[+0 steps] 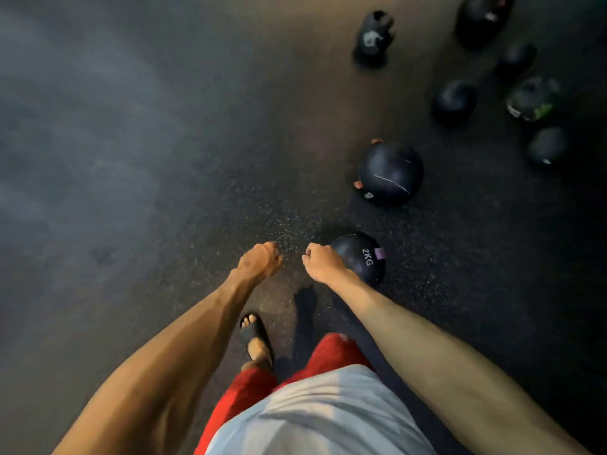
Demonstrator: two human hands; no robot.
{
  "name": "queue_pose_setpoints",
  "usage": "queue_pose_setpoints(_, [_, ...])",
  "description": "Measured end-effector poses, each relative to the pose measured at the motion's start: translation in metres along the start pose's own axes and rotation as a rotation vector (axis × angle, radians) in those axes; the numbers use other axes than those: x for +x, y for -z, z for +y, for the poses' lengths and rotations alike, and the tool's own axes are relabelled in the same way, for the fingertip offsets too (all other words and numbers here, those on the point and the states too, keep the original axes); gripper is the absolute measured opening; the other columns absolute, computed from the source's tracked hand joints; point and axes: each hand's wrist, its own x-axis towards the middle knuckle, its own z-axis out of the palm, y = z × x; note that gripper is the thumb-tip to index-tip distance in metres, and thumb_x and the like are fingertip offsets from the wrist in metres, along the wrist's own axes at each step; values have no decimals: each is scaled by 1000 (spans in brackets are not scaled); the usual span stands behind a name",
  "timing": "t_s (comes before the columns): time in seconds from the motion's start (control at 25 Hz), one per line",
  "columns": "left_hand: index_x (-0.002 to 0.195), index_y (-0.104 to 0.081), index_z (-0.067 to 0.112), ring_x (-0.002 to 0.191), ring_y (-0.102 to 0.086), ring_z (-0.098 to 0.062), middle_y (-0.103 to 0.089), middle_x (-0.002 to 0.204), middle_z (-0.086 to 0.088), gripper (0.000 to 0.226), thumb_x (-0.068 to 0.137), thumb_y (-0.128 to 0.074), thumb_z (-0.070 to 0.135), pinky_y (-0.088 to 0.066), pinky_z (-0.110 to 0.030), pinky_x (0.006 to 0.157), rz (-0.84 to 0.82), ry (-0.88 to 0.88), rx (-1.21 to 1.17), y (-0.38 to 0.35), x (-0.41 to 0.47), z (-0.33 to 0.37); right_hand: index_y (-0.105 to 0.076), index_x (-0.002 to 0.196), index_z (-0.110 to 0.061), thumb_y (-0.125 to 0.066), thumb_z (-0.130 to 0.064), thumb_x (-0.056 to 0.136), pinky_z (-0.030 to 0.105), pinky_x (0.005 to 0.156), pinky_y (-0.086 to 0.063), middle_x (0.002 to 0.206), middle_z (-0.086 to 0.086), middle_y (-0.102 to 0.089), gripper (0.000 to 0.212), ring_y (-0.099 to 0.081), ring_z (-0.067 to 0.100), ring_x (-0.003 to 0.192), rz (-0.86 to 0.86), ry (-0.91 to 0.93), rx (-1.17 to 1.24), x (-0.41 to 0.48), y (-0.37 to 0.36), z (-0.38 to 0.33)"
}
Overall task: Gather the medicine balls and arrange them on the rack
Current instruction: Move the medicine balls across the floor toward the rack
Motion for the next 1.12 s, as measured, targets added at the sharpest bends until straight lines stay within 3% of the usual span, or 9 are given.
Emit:
queue_pose_setpoints(0.28, [123, -62, 9, 115, -63, -33, -66, 124, -15, 33, 103, -42, 25, -49, -42, 99, -195, -304, 252, 57, 115, 67, -61, 124, -12, -44, -32, 103, 44, 99, -46, 130, 19, -62, 34, -54, 37, 124, 167, -405, 294, 40, 32, 16])
queue_pose_setpoints(0.52, [124, -61, 17, 117, -61, -33, -64, 127, -13, 30, 102, -46, 31, -50, -42, 98, -347, -530, 551, 52, 192, 139, -52, 138, -8, -35, -31, 105, 45, 109, -40, 144, 17, -52, 44, -47, 35, 134, 218, -601, 449, 78, 37, 63])
queue_pose_setpoints(0.68, [120, -62, 20, 106, -65, -30, -68, 118, -10, 26, 102, -47, 32, -52, -38, 87, -450, -662, 690, 36, 228, 187, -57, 129, -10, -37, -34, 104, 46, 103, -47, 135, 16, -59, 40, -54, 35, 126, 256, -753, 623, 98, 42, 81])
queue_pose_setpoints(0.84, [117, -63, 19, 108, -63, -30, -68, 118, -10, 23, 101, -50, 31, -50, -37, 85, -550, -767, 844, 10, 262, 219, -58, 127, -6, -36, -27, 104, 44, 94, -50, 128, 20, -61, 38, -60, 37, 116, 323, -912, 815, 106, 32, 103])
queue_pose_setpoints(1.12, [123, -61, 17, 113, -60, -30, -65, 123, -12, 27, 100, -52, 28, -49, -40, 93, -732, -922, 992, -46, 321, 234, -63, 117, -9, -40, -21, 98, 45, 83, -56, 110, 18, -69, 32, -67, 35, 94, 475, -1179, 1178, 140, -13, 112])
